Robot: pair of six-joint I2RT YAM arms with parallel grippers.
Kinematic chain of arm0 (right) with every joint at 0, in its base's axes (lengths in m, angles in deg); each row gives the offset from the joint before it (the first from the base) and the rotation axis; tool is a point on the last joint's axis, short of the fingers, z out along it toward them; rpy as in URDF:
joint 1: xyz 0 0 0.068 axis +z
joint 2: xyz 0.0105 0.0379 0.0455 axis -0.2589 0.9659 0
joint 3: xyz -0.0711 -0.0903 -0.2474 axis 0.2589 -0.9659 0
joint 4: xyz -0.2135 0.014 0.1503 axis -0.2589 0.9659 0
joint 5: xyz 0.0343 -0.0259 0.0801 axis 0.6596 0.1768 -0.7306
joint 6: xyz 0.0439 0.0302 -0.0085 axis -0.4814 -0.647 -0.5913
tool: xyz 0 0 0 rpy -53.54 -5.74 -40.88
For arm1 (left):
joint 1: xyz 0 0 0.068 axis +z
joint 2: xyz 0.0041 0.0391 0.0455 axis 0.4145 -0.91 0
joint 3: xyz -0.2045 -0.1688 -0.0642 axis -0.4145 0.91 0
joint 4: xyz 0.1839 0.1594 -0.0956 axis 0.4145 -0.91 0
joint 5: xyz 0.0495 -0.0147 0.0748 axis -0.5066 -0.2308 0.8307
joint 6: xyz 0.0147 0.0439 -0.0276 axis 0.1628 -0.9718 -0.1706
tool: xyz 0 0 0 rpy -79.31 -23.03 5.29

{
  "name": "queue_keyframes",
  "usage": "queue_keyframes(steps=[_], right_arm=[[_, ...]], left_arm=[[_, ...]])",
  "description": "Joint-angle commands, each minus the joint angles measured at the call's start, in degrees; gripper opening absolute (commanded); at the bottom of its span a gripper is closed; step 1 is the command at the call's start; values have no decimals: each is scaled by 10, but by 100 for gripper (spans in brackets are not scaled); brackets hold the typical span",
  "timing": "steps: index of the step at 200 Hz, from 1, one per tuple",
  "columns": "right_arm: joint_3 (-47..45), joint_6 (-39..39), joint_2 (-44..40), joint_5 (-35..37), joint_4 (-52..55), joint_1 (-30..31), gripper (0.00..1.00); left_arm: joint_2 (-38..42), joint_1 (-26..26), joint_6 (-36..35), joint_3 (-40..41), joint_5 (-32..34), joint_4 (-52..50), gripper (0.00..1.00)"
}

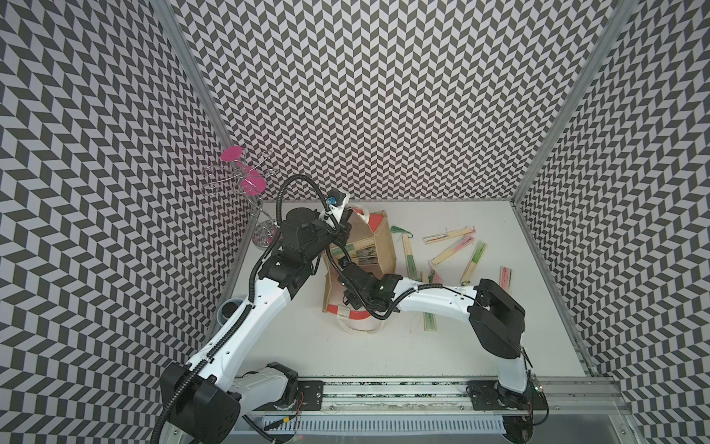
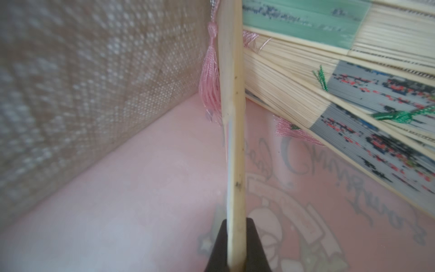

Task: Take out the folding fans from the tote bags
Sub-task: Pick up the folding fan from the canvas bag, then place the folding fan at the center of the board.

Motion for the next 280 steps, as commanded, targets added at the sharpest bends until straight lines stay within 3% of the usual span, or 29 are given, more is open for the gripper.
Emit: queue_keyframes(steps=[1,104,189,243,280], right_arm=[[7,-8,-54,-20,-14,-2,1],[-50,-49,-197,-72,-12,-2,0],[-198,-92,-423,-86,-27,-16,0],[-247,-116,-566,-211,-23,-165,0],[-268,-134,-591,-267,24,-299,0]], left_arm=[[10,-1,-2,2,6,46,0],[1,0,2,8,65,54,0],[-8,4,9,4,88,59,0],[-10,12,14,4,88,57,0],[-8,13,16,4,81,57,0]])
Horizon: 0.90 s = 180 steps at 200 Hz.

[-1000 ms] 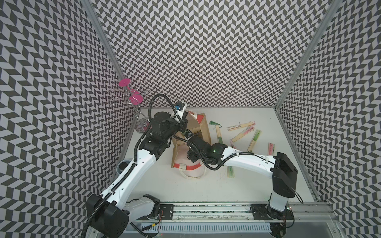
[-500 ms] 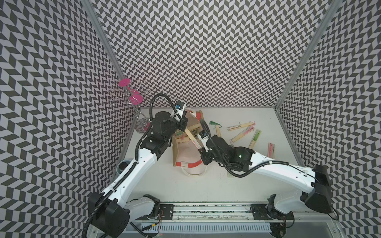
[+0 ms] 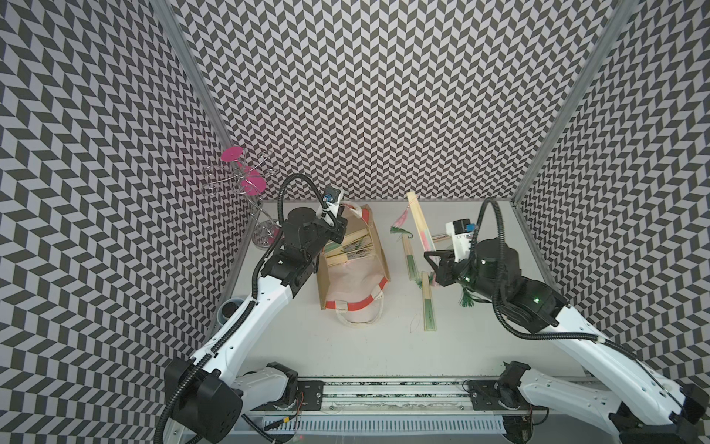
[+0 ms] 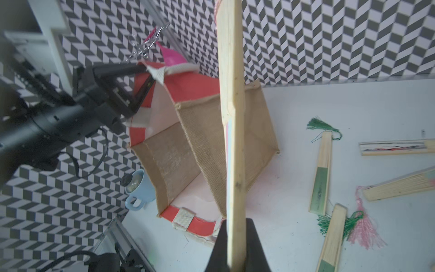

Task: Take out the folding fans from the tote bags
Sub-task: Place the folding fan at the center of the board.

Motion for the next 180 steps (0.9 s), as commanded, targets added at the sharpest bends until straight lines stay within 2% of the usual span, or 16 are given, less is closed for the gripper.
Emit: queue_keyframes(steps=[1,37,69,108,180], right_arm=[[-17,-20,-8,-64,16,-65,0],[-93,-30,-3,-168,20,-185,0],[-167,-38,9,-225,10,-251,0],[-237,-46,26,-270,-19,-274,0],[-314,-76,54,-243,-52,-291,0]], left_arm=[[6,4,6,-2,-3,38,0],[9,5,7,1,-6,38,0],[11,4,8,1,-12,38,0],[10,5,8,0,-15,39,0],[7,7,8,0,-19,38,0]])
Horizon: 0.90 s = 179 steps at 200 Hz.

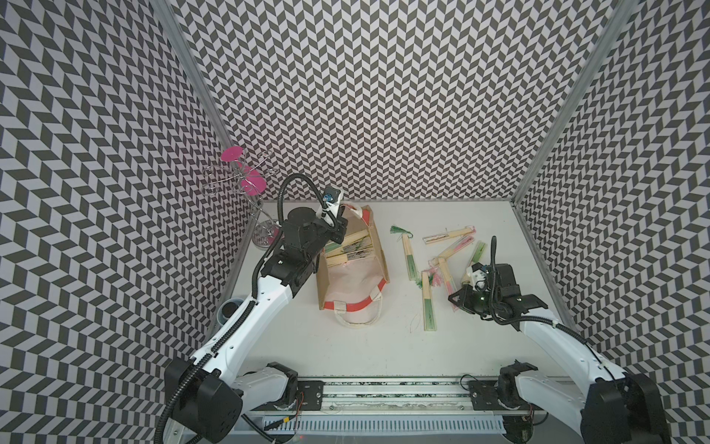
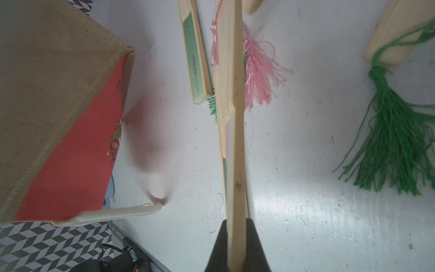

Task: Take out the folding fans from the tote bags
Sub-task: Place the folding fan at the center of the board.

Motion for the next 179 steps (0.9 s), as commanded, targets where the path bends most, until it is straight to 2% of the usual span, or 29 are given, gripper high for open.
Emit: queue_keyframes(steps=[1,44,99,155,179], right_arm=[[-19,-21,-2,11,-42,-7,0],[-64,-45,-9,20,-47,-18,0],[-100,-44,16,-22,-93,-21,0],[-102,-33,36,25,-83,-30,32],[-104,-29,43,25,-83,-37,38]], left_arm=[[7,6,5,0,-10,38,0],[4,6,6,0,-15,39,0],[3,6,11,2,-18,41,0],[0,7,11,-4,-24,37,0],[1,6,9,-7,-24,37,0]])
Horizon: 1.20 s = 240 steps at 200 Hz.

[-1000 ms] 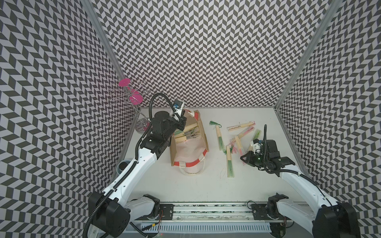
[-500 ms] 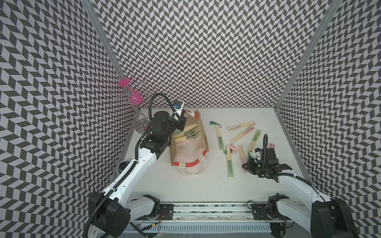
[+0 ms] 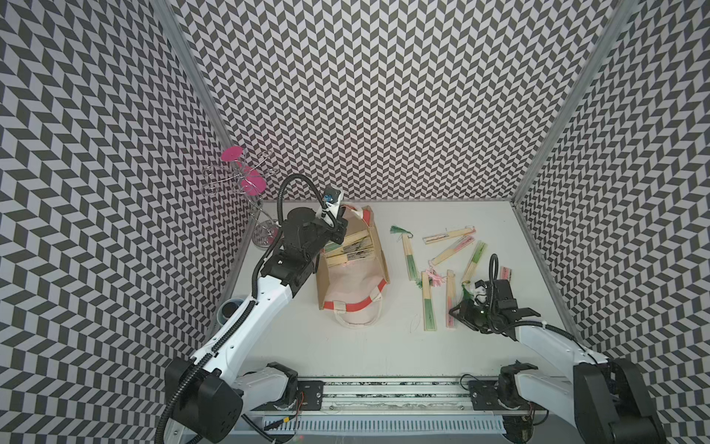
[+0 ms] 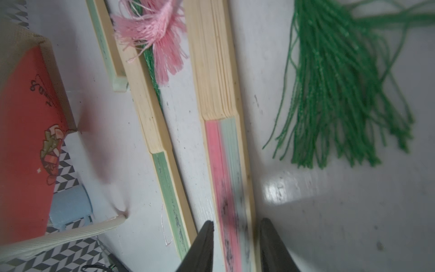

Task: Take out the folding fans from the tote bags
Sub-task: Place the folding fan at the center of the board.

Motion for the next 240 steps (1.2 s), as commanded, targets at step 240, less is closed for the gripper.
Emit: queue_keyframes(steps=[240], right_arm=[[352,84,-43,429,63,469,43]], left_arm=[[11,3,14,7,-52,50,0]])
